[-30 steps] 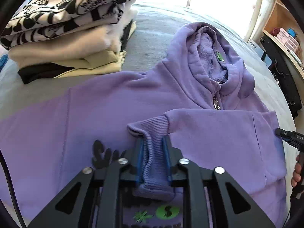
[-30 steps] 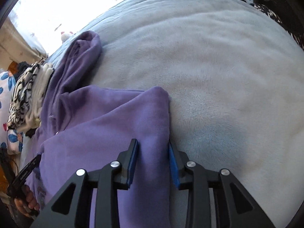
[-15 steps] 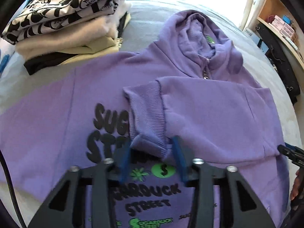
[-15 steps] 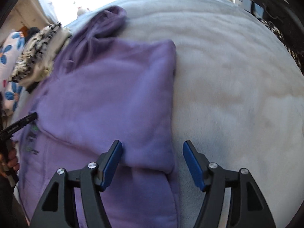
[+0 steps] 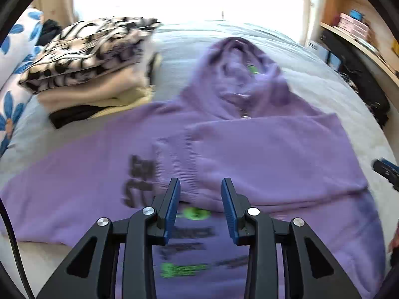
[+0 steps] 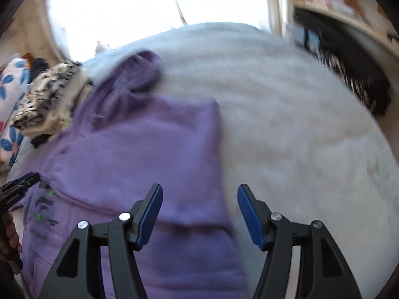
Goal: Fold large clothes
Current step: 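Release the cuff and move the left gripper to the other sleeve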
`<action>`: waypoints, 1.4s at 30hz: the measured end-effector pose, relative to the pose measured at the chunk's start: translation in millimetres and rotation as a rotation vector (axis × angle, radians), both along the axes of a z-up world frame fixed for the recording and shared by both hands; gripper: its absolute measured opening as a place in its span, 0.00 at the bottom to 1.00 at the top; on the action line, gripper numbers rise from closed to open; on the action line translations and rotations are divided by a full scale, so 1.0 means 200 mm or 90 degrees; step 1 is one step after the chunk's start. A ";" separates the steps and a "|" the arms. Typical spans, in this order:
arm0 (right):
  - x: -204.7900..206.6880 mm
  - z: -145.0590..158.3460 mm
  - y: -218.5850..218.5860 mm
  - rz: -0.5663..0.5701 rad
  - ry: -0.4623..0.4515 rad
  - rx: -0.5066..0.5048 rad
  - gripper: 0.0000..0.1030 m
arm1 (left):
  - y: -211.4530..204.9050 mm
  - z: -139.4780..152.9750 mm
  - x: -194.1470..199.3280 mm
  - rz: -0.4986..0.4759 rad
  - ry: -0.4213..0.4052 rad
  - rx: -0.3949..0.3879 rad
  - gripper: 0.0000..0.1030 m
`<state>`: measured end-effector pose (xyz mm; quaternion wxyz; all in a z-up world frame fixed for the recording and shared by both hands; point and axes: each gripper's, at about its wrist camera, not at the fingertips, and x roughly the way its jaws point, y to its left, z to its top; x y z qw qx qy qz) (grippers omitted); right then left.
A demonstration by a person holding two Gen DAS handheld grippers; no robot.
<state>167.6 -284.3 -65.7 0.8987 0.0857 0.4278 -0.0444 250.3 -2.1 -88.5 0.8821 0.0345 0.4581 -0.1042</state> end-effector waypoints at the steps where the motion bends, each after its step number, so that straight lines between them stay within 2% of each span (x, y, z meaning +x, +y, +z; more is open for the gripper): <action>1: 0.03 0.00 0.06 0.018 0.008 0.000 0.61 | -0.04 -0.01 0.00 -0.007 0.014 -0.008 0.31; 6: 0.18 -0.12 0.30 0.108 0.075 0.084 0.60 | -0.22 -0.10 0.01 -0.002 0.069 -0.054 0.31; 8: 0.22 -0.18 0.35 0.110 0.090 0.094 0.60 | -0.26 -0.16 0.01 0.007 0.084 -0.058 0.31; 12: 0.23 -0.27 0.28 0.068 0.115 0.057 0.58 | -0.25 -0.24 0.03 0.021 0.088 -0.036 0.32; 14: 0.19 -0.28 0.17 0.053 0.114 0.070 0.58 | -0.20 -0.24 0.03 0.021 0.088 -0.044 0.32; 16: 0.14 -0.26 0.05 0.005 0.115 0.031 0.58 | -0.13 -0.23 0.04 0.033 0.091 -0.052 0.32; 19: 0.06 -0.25 -0.11 -0.026 0.106 0.073 0.58 | -0.04 -0.24 0.03 0.056 0.092 -0.062 0.32; 21: 0.03 -0.24 -0.13 -0.042 0.103 0.066 0.58 | -0.02 -0.24 0.03 0.064 0.091 -0.071 0.32; 23: 0.02 -0.25 -0.11 -0.063 0.116 0.026 0.60 | -0.02 -0.24 0.02 0.074 0.087 -0.064 0.33; 25: 0.04 -0.27 -0.07 -0.075 0.136 -0.007 0.62 | -0.02 -0.23 0.01 0.085 0.085 -0.052 0.40; 28: 0.04 -0.27 -0.04 -0.084 0.138 -0.028 0.63 | -0.02 -0.20 -0.03 0.091 0.082 -0.052 0.42; 32: -0.02 -0.22 -0.06 -0.096 0.133 -0.011 0.63 | 0.01 -0.11 -0.11 0.100 0.068 -0.049 0.44; 35: -0.07 -0.17 -0.03 -0.101 0.131 0.026 0.63 | 0.04 -0.02 -0.20 0.112 0.055 -0.052 0.54; 38: -0.15 -0.11 0.02 -0.106 0.119 0.033 0.63 | 0.06 0.06 -0.29 0.123 0.041 -0.047 0.63; 42: -0.26 -0.02 0.11 -0.097 0.095 0.056 0.63 | 0.09 0.16 -0.42 0.128 0.024 -0.030 0.66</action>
